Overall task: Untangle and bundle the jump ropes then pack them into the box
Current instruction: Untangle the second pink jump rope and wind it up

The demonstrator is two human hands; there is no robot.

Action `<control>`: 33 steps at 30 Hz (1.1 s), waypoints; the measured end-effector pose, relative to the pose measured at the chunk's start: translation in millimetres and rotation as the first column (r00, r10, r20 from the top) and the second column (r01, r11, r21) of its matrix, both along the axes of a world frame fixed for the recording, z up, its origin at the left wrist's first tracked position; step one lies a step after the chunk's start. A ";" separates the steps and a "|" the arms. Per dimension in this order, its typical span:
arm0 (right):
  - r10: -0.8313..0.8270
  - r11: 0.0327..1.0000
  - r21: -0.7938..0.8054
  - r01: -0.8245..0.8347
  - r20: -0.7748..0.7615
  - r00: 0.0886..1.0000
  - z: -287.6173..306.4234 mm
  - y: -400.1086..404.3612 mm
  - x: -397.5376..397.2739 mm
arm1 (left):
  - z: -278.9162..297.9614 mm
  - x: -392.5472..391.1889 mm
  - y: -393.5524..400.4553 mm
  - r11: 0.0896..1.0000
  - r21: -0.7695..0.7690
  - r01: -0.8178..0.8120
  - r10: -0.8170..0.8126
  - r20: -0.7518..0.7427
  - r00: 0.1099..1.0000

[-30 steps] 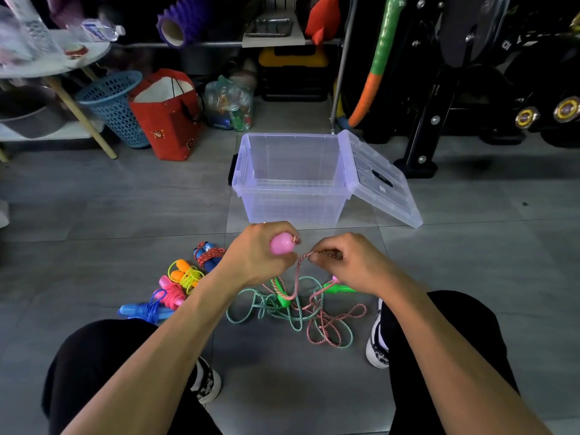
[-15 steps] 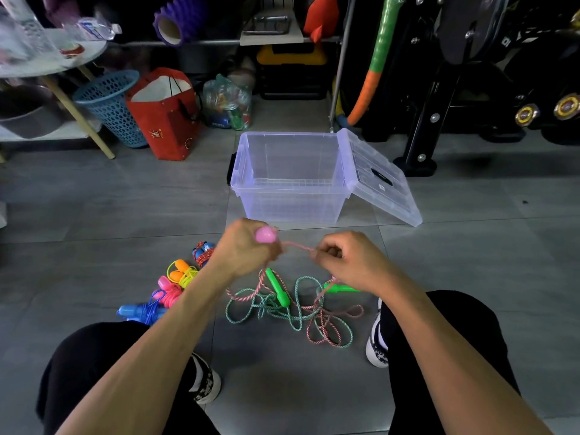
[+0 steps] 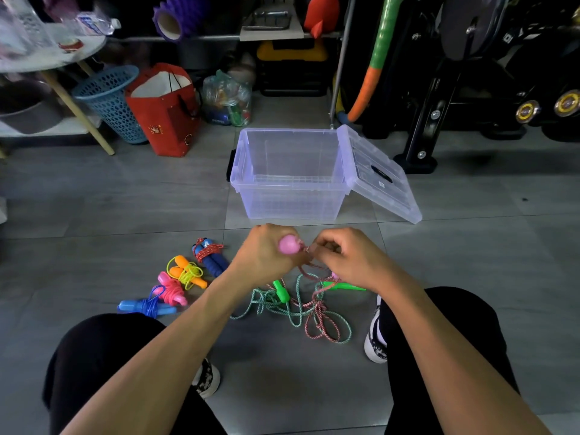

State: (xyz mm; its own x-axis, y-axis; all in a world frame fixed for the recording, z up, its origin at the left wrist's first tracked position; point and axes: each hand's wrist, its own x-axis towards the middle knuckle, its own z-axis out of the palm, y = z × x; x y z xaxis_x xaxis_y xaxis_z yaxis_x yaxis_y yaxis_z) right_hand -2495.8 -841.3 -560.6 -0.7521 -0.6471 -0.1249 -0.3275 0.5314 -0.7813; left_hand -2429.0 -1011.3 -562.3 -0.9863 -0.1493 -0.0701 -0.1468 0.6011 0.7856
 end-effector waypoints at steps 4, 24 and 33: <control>-0.037 0.999 -0.005 0.037 0.047 0.998 1.4 9.4 -4.2 | -8.4 -8.2 -31.4 0.937 0.057 -0.345 0.331 0.171 0.928; -0.083 0.995 -0.061 0.085 0.038 0.996 2.6 15.6 -11.0 | -22.4 -14.0 -52.6 0.867 -0.165 -0.470 0.486 0.074 0.871; -0.011 0.999 -0.033 0.010 -0.025 1.000 -0.7 2.8 -6.2 | -2.7 -5.9 0.5 0.994 -0.037 0.098 -0.100 -0.032 0.995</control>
